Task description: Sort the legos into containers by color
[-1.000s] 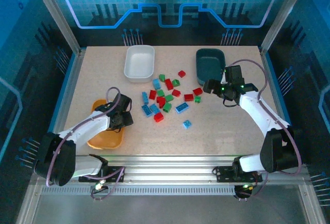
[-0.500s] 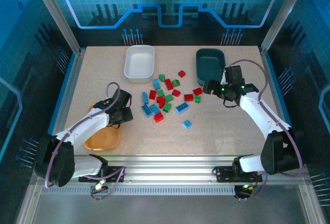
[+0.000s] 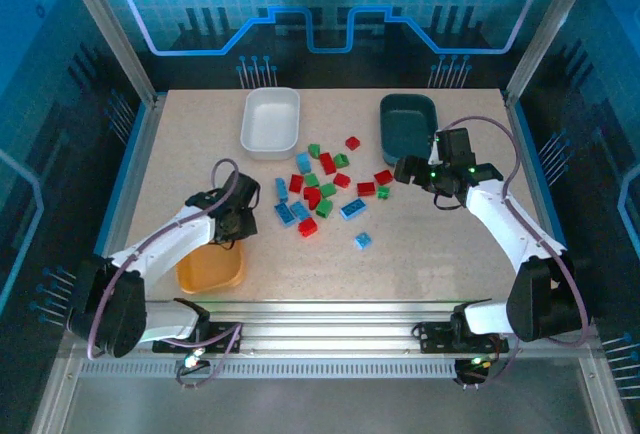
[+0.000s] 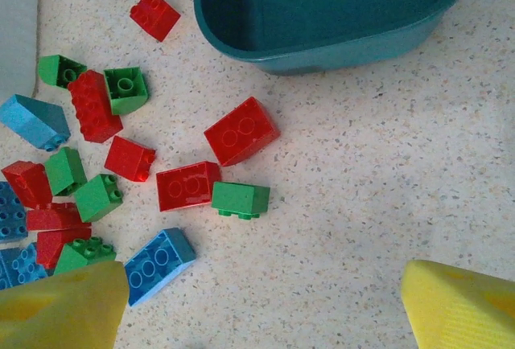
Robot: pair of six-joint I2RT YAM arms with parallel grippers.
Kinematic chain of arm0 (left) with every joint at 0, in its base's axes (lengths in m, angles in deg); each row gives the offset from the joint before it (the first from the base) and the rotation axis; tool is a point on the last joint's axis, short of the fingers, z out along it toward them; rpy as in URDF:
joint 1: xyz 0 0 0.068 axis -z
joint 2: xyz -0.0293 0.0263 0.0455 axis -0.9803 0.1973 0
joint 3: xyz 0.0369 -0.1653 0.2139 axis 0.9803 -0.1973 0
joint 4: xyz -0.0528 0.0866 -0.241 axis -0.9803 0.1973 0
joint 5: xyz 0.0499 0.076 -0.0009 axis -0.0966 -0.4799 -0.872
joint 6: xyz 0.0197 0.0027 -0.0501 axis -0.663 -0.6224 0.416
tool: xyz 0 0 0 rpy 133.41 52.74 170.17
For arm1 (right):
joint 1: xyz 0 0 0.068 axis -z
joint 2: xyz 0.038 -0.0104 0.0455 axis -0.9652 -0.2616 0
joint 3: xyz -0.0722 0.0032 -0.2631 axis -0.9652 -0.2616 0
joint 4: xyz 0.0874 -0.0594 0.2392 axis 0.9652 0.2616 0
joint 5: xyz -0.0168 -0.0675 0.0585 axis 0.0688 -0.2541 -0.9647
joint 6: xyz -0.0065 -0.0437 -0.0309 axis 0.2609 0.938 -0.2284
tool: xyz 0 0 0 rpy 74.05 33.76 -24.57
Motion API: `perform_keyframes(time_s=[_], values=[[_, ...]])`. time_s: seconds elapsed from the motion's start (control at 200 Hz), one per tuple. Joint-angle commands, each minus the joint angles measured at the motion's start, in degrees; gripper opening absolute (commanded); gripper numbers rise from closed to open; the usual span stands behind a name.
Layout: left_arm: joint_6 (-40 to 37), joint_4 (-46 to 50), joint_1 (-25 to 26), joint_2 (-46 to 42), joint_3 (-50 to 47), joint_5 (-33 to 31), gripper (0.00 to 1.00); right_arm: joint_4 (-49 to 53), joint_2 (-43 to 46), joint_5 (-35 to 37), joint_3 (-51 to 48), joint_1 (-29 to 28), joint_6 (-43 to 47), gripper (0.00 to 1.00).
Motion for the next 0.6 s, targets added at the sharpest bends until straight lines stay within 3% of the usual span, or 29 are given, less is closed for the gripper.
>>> perform_keyframes(time_s=[0.0,0.185,0.395,0.595], values=[[-3.5,5.0,3.0,-3.2,10.9,-1.9,0.0,1.4,1.1,1.7,0.7,-0.4,0.9,0.89],[-11.3,5.2,7.1,8.8,31.9,-0.8,0.0,1.3,-0.8,2.4,3.6,1.4,0.2,0.89],[-18.0,-4.6,10.2,26.6,51.2,3.1,0.0,0.5,-2.5,2.2,4.5,3.6,-0.4,0.89],[-22.4,-8.3,12.3,40.9,70.4,5.3,0.0,1.4,-3.9,3.1,5.6,6.0,0.5,0.88]])
